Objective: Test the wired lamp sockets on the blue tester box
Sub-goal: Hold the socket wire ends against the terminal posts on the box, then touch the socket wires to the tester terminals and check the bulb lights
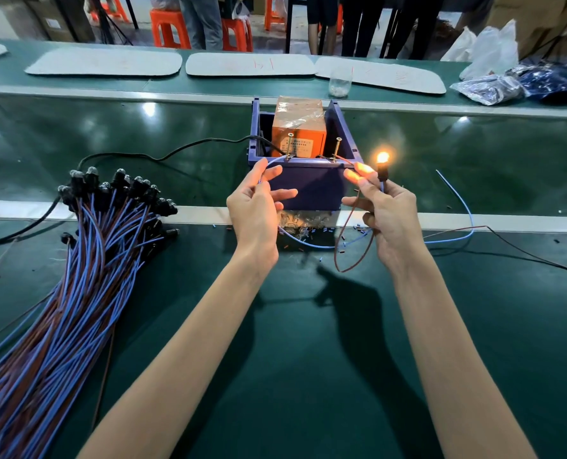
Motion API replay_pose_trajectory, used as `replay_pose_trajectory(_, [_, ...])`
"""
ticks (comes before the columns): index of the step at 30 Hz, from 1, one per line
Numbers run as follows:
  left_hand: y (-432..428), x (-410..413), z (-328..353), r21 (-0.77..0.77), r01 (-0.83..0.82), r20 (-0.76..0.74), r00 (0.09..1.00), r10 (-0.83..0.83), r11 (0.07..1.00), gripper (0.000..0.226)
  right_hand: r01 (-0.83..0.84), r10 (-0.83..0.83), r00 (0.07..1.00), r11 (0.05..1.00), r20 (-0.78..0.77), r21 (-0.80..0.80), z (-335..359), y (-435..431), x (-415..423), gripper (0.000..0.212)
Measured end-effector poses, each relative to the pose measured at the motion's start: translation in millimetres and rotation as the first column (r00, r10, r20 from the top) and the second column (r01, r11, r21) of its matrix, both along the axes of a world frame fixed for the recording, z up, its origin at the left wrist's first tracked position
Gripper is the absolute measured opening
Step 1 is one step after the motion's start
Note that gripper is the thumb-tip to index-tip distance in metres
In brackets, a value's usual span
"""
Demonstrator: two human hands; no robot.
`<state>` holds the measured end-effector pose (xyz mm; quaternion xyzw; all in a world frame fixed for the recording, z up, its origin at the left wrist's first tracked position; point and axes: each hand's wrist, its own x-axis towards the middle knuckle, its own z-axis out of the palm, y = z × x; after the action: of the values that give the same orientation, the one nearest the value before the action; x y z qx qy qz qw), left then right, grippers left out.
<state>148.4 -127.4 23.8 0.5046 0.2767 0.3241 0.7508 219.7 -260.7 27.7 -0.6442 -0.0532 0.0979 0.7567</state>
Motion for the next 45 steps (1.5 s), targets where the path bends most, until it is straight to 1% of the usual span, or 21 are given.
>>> replay_pose_trajectory(6, [-2.8,-3.8,6.1,-0.082,-0.070,0.108,0.991,0.078,0.994,0.041,0.087,-0.092,0.996,0.976,-0.016,-0.199,0.1,-12.5,14.2,0.021])
replay_pose_trajectory(8, [-3.6,-5.5,9.4,-0.075,0.015,0.079,0.997,-0.009,0.997,0.045,0.043,-0.057,0.998,0.948,-0.034,-0.317,2.7,-22.7,23.2,0.030])
replay_pose_trajectory(10, [0.5,-7.3,15.6,-0.002,0.181,-0.002,0.984,-0.181,0.984,0.041,0.050,-0.045,0.999,0.866,0.023,-0.498,6.4,-36.0,32.8,0.039])
replay_pose_trajectory(12, [11.0,-11.1,23.4,0.163,0.419,-0.166,0.904,-0.394,0.893,0.035,0.152,-0.088,0.987,0.757,0.132,-0.635,9.9,-54.1,38.5,0.044])
replay_pose_trajectory(15, [34.4,-21.9,31.7,0.307,0.741,-0.510,0.658,-0.555,0.597,0.026,0.302,-0.185,0.952,0.696,0.245,-0.651,15.2,-79.6,41.8,0.036])
replay_pose_trajectory(17, [52.5,-26.8,31.6,0.362,0.815,-0.729,0.550,-0.408,0.453,0.021,0.529,-0.257,0.838,0.601,0.482,-0.599,18.0,-91.1,42.9,0.030])
replay_pose_trajectory(19, [71.3,-28.3,27.9,0.454,0.817,-0.851,0.516,-0.097,0.357,0.029,0.731,-0.235,0.640,0.480,0.731,-0.485,23.3,-94.3,39.4,0.032])
replay_pose_trajectory(20, [80.5,-30.4,27.7,0.491,0.798,-0.858,0.512,0.036,0.349,0.032,0.767,-0.177,0.574,0.458,0.800,-0.449,24.1,-92.5,37.7,0.032])
replay_pose_trajectory(21, [88.9,-32.7,27.8,0.521,0.767,-0.848,0.516,0.122,0.374,0.033,0.763,-0.099,0.559,0.451,0.824,-0.463,22.8,-89.2,37.5,0.032])
replay_pose_trajectory(23, [107.0,-38.7,27.9,0.561,0.706,-0.825,0.516,0.228,0.431,0.032,0.638,0.074,0.682,0.426,0.728,-0.641,13.3,-79.3,39.0,0.031])
replay_pose_trajectory(25, [120.5,-45.2,27.1,0.538,0.726,-0.842,0.438,0.315,0.428,0.037,0.309,0.276,0.879,0.293,0.390,-0.905,-1.7,-67.9,40.3,0.033])
replay_pose_trajectory(27, [126.1,-48.5,20.9,0.432,0.790,-0.894,0.310,0.324,0.436,0.049,-0.024,0.358,0.934,0.086,0.008,-0.996,-15.5,-57.8,36.2,0.030])
replay_pose_trajectory(28, [125.8,-49.3,17.1,0.369,0.808,-0.921,0.251,0.298,0.459,0.052,-0.092,0.354,0.932,0.045,-0.070,-0.995,-19.3,-54.4,33.4,0.023])
replay_pose_trajectory(30, [124.8,-49.1,9.7,0.306,0.816,-0.944,0.194,0.267,0.490,0.048,-0.087,0.324,0.944,0.082,-0.056,-0.993,-21.0,-53.4,33.1,0.018])
replay_pose_trajectory(32, [125.6,-48.5,5.2,0.332,0.813,-0.930,0.198,0.310,0.478,0.041,-0.045,0.310,0.951,0.100,-0.012,-0.994,-19.1,-54.6,34.2,0.018])
replay_pose_trajectory(34, [128.1,-48.7,3.8,0.385,0.796,-0.905,0.228,0.358,0.466,0.036,-0.042,0.319,0.948,0.101,-0.008,-0.994,-20.0,-56.1,36.9,0.040])
replay_pose_trajectory(36, [130.5,-48.9,1.8,0.385,0.794,-0.906,0.227,0.358,0.470,0.031,-0.066,0.337,0.941,0.108,-0.026,-0.992,-20.7,-57.8,37.3,0.051])
replay_pose_trajectory(40, [129.1,-47.5,-5.0,0.240,0.841,-0.948,0.095,0.304,0.484,0.024,-0.092,0.374,0.927,0.116,-0.043,-0.989,-20.9,-56.8,38.1,0.045])
replay_pose_trajectory(42, [127.8,-46.4,-5.7,0.216,0.851,-0.958,0.091,0.271,0.478,0.016,-0.063,0.395,0.919,0.126,-0.008,-0.990,-17.4,-54.3,35.6,0.045])
replay_pose_trajectory(43, [126.3,-46.8,-3.9,0.228,0.850,-0.961,0.119,0.248,0.476,0.012,-0.034,0.411,0.911,0.171,0.040,-0.985,-14.5,-52.6,34.0,0.043])
replay_pose_trajectory(45, [121.5,-46.8,4.8,0.315,0.833,-0.948,0.246,0.204,0.455,0.009,0.000,0.444,0.880,0.357,0.169,-0.934,-5.1,-45.6,27.6,0.038])
